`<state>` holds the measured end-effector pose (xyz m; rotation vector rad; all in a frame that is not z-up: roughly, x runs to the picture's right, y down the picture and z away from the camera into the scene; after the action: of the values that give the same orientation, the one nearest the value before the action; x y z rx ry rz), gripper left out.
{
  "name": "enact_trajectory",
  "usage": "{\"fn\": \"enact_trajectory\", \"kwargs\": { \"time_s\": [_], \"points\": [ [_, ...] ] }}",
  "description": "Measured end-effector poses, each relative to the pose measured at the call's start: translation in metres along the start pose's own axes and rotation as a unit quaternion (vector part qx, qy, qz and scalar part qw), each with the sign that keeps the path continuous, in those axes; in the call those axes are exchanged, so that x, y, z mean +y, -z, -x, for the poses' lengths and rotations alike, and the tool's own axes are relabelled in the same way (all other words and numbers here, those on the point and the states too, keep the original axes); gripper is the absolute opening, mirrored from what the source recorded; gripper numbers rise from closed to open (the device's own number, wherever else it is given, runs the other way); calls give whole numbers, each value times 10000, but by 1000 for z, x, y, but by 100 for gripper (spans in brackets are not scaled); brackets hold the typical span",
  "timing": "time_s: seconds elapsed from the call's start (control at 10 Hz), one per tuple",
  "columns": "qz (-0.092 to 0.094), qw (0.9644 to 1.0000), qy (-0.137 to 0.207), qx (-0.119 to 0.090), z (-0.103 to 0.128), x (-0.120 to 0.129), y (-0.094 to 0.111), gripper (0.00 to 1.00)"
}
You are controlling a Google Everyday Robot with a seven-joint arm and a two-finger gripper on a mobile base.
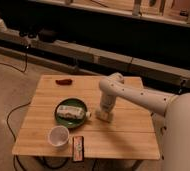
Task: Wipe the white sponge on the table
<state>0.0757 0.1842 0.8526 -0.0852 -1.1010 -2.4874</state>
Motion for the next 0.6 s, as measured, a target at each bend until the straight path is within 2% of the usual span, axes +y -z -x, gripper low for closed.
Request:
{"fn": "enact_trajectory", "kwargs": {
  "time_s": [0.3, 0.4, 0.6],
  "points": [
    [-200, 9987, -43, 461, 12, -39, -7, 0],
    [-237, 9978, -80, 619, 23, -50, -7, 0],
    [-281, 9966, -161, 754, 51, -63, -6, 0]
  ]
}}
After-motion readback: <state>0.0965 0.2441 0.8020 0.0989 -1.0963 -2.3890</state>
